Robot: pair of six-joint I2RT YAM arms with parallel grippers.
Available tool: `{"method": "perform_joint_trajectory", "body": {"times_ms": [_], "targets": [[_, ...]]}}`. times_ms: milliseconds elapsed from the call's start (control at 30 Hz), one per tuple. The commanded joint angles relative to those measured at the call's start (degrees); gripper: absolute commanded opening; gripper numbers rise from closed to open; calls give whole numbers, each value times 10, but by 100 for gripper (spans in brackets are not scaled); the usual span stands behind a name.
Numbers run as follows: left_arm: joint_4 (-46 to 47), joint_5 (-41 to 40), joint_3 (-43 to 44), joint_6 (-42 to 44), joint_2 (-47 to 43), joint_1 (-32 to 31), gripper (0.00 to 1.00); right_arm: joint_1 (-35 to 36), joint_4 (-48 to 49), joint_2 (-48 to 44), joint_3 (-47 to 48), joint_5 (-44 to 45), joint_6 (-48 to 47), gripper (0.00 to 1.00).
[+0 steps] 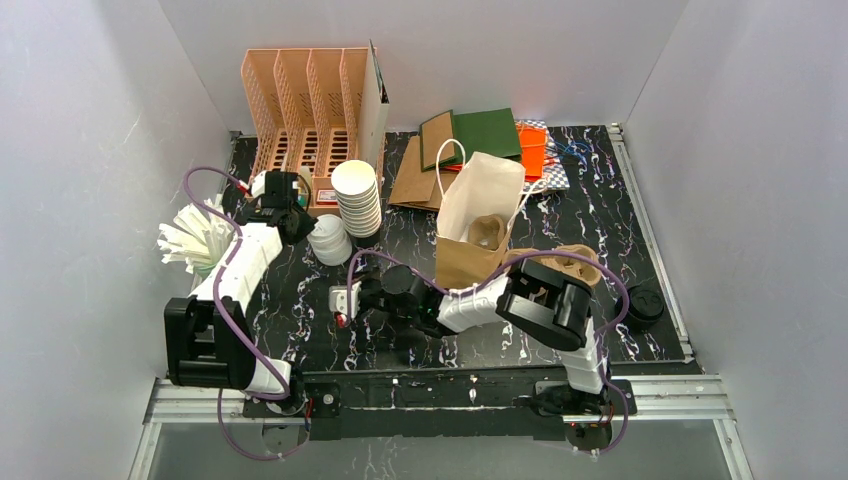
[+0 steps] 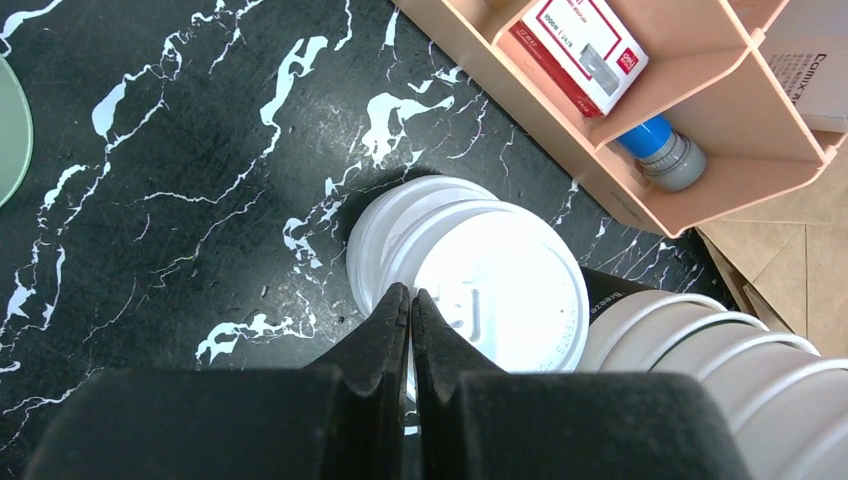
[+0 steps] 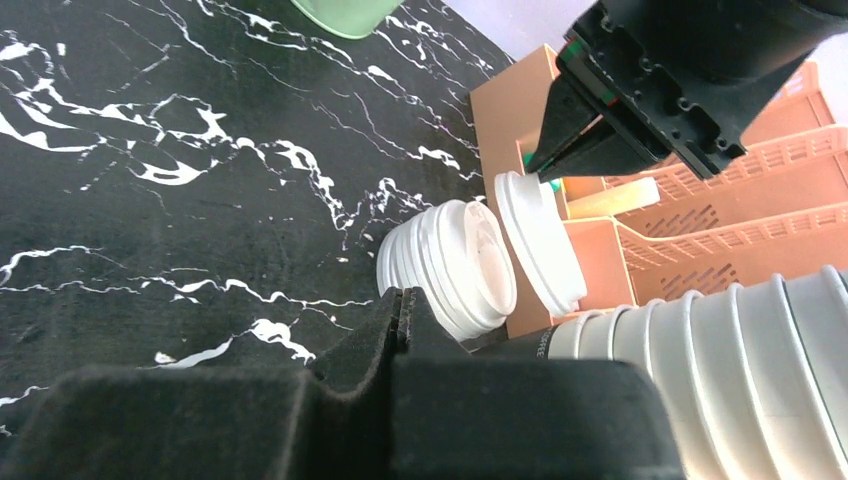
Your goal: Pack the takeout coffee
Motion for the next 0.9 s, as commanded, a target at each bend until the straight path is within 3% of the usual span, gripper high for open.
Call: {"method": "perform_joint_trajectory", "body": {"times_ms": [0,100,200,400,600,867], "targets": [[-22,1,23,18,-37,4,0,2,-28,-62,37,-40,12,1],[-37,6,25,31,-56,4,0,2,-71,-96,56,-39,58,1],[-56,16,22,47,-82,4,0,1,-166,-124,100,15,131,1],[-89,63,-18,68,-164,4,0,-19,-399,-187,167,74,272,1],[-91,110,-55,31,-261,-19,0,-32,-686,-186,296,140,423,1],[-86,110,-78,-22,-328,-91,0,-49,-786,-241,317,117,552,4]]}}
